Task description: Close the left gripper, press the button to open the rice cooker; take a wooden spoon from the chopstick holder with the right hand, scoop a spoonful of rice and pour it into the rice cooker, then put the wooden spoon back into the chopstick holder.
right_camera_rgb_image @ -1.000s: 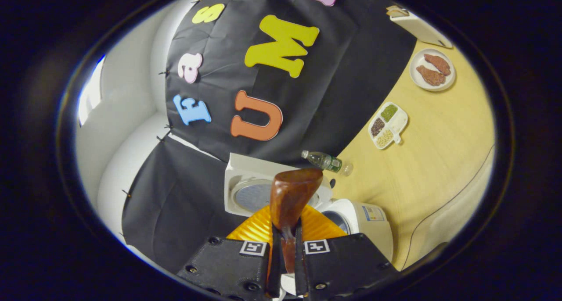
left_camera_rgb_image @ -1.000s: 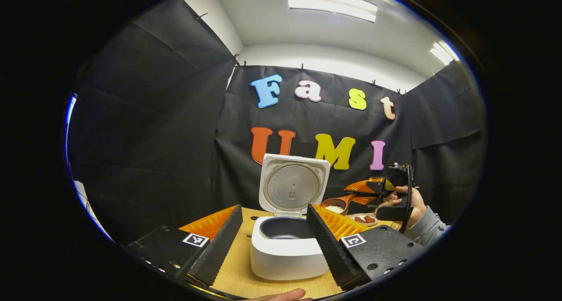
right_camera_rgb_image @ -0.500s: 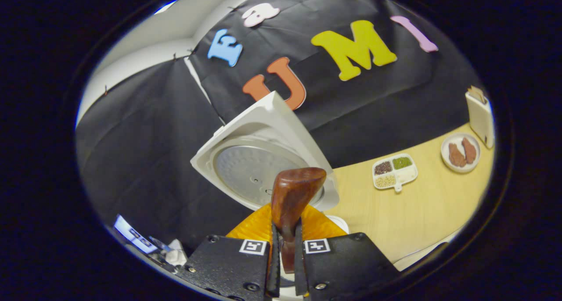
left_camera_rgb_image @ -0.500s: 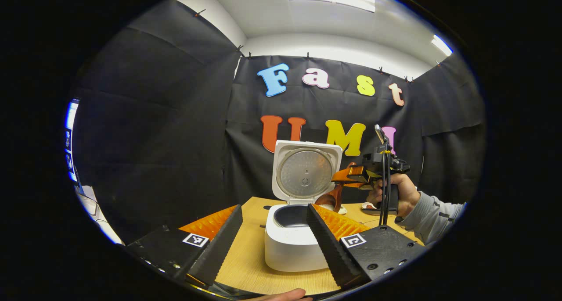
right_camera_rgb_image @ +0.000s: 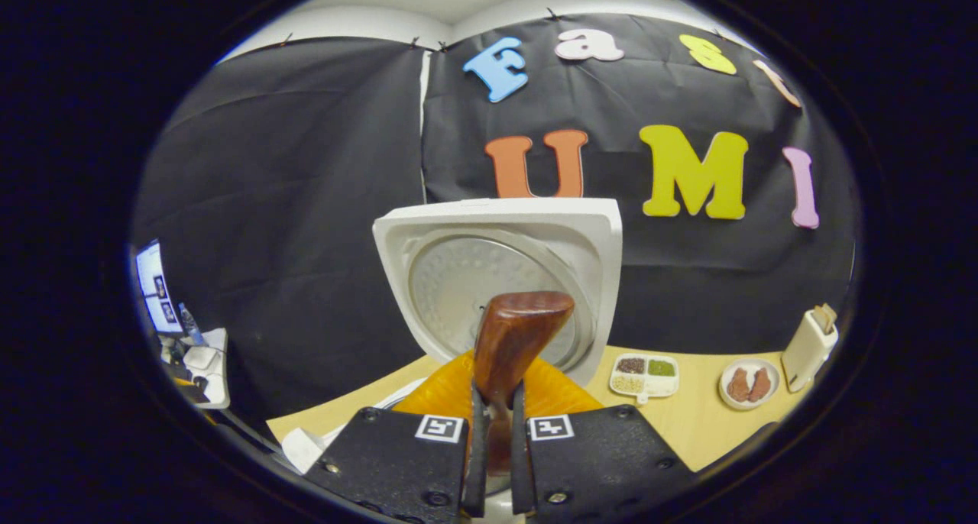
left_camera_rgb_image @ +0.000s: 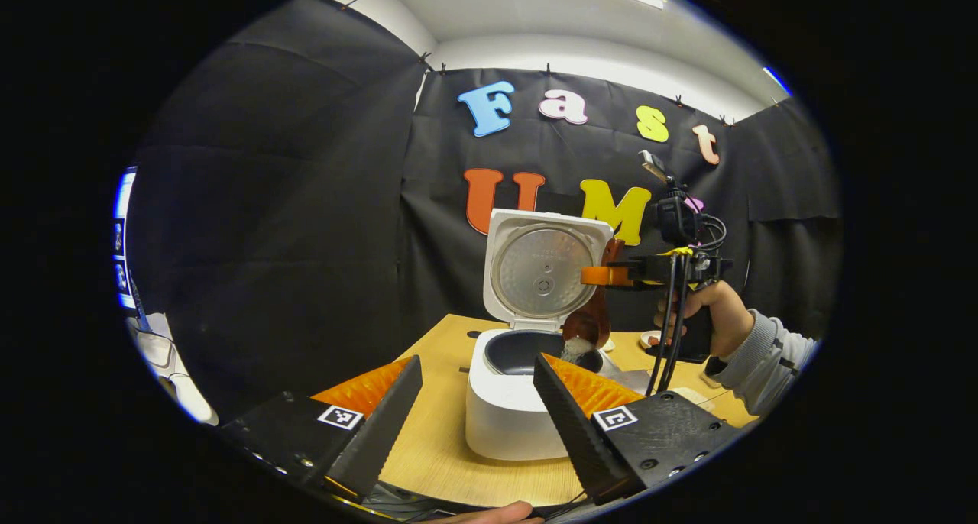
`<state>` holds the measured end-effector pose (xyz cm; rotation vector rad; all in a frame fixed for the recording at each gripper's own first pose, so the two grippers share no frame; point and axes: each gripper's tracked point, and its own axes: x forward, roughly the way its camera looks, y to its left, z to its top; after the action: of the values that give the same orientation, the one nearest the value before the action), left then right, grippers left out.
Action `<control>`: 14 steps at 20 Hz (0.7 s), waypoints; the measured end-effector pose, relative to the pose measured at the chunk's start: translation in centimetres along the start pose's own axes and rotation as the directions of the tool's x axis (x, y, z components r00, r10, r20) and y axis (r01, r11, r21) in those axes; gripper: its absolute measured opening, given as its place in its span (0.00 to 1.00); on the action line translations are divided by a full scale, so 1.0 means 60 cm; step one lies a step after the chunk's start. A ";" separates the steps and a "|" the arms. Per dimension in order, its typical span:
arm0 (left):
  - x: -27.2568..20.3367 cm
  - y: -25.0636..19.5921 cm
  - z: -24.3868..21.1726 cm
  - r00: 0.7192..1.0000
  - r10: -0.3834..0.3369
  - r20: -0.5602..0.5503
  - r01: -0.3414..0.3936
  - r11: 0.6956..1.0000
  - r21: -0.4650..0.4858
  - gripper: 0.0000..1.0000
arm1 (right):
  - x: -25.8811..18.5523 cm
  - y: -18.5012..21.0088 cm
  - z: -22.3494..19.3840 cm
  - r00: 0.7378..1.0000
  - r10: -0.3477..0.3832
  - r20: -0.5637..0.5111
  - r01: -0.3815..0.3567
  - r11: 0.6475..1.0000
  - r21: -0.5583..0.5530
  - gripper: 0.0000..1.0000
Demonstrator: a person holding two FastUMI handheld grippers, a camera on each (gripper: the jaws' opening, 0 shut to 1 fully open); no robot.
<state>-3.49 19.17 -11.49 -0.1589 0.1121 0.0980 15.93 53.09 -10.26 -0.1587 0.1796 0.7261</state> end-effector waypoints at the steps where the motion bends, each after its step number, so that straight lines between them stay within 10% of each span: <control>1: 0.001 -0.004 -0.003 1.000 -0.012 -0.005 0.012 1.000 -0.004 0.94 | -0.002 0.004 0.005 1.000 -0.010 0.013 0.010 0.998 -0.064 0.18; 7: -0.003 -0.018 0.002 1.000 -0.021 0.005 0.021 1.000 0.020 0.94 | -0.016 0.044 0.024 0.987 0.011 0.162 0.055 0.916 -0.397 0.18; 14: 0.018 -0.054 0.020 0.998 -0.058 0.034 0.057 0.998 0.028 0.94 | -0.065 -0.020 0.025 0.980 -0.029 0.199 0.077 0.968 -0.240 0.17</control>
<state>-1.95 16.29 -9.93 -0.1333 0.0737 0.0420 14.06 50.01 -7.88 -0.3269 -0.1020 0.7045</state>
